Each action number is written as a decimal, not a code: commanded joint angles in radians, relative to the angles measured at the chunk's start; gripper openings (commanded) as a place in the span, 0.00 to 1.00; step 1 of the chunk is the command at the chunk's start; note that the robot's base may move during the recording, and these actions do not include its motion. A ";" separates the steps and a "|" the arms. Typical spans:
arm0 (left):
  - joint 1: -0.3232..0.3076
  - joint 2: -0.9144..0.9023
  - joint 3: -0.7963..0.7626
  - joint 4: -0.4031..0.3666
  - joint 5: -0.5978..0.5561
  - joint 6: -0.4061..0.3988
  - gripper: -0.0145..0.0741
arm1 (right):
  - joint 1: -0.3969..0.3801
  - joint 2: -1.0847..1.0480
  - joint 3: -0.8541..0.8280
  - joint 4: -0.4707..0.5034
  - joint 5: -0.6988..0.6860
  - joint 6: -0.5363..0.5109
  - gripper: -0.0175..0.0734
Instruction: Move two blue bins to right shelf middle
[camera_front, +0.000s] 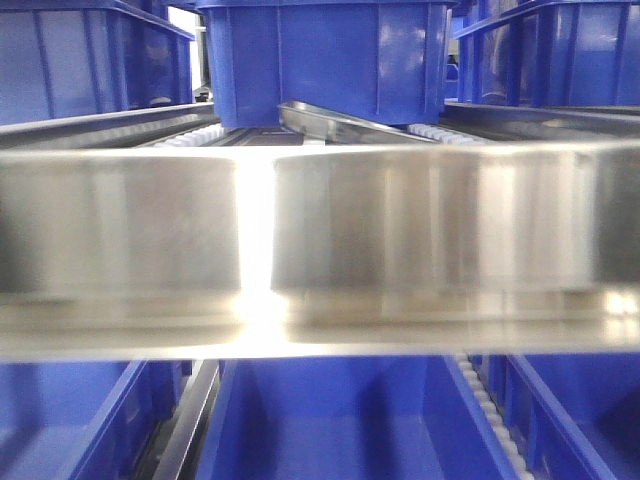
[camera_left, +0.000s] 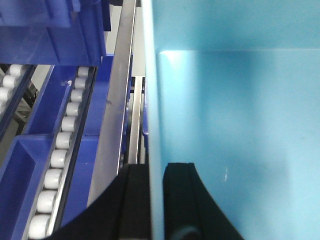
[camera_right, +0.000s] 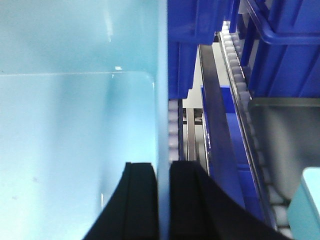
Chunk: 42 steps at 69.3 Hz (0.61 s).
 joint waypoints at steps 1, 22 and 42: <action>-0.010 -0.013 -0.011 0.005 -0.029 -0.001 0.04 | 0.001 -0.009 -0.014 -0.030 -0.048 -0.001 0.01; -0.010 -0.013 -0.011 0.005 -0.031 -0.001 0.04 | 0.001 -0.007 -0.014 -0.030 -0.047 -0.001 0.01; -0.010 -0.013 -0.011 0.005 -0.031 -0.001 0.04 | 0.001 -0.007 -0.014 -0.030 -0.047 -0.001 0.01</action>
